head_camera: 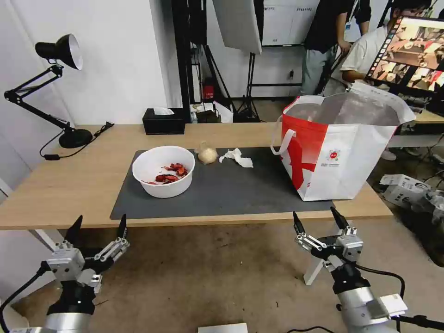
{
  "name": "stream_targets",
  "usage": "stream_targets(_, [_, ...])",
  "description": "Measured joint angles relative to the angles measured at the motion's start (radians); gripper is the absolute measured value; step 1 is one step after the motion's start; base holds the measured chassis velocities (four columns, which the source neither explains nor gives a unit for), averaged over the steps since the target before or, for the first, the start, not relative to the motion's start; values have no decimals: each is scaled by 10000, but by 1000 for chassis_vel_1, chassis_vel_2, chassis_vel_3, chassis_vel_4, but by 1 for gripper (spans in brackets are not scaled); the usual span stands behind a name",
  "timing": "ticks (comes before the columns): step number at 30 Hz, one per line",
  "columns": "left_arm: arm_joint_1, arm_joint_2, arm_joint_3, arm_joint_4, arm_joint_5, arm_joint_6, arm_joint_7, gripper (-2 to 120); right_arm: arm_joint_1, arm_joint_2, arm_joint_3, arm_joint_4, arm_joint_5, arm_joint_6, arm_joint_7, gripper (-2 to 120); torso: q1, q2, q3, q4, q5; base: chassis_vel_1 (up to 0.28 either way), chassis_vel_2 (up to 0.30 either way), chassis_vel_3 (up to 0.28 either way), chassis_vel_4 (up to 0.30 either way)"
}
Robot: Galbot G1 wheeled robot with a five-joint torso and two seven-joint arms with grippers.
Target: Pick up the trash from the table and place it into the takeout bag.
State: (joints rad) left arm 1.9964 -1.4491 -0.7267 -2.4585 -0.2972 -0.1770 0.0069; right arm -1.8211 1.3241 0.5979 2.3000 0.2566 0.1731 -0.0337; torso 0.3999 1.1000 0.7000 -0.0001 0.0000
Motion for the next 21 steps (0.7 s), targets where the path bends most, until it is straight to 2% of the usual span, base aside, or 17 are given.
stream_targets(6, [-3,-72,444,-153,117,187,-82,100,-162,41,90,60,47,-14,101,100,0,0,0,0,0,0,0,0,0])
stream_targets(12, [-152,-44,524,-154,131,288,-235,100,90,47,55,50,81,-261,233,100,0,0,0,0,0,0,0,0,0])
stream_targets(19, [-524,173,709,-145,146,678,-531,100,1468,-476,-152,-346,593,-1404,563,100,2,0,1,-1,0,0,0,0,0])
stream_targets(21, [-565,212,864,-206,199,810,-688,100,2190,-840,-380,-621,990,-1827,681,100,2,-1,2,1,0,0,0,0,0])
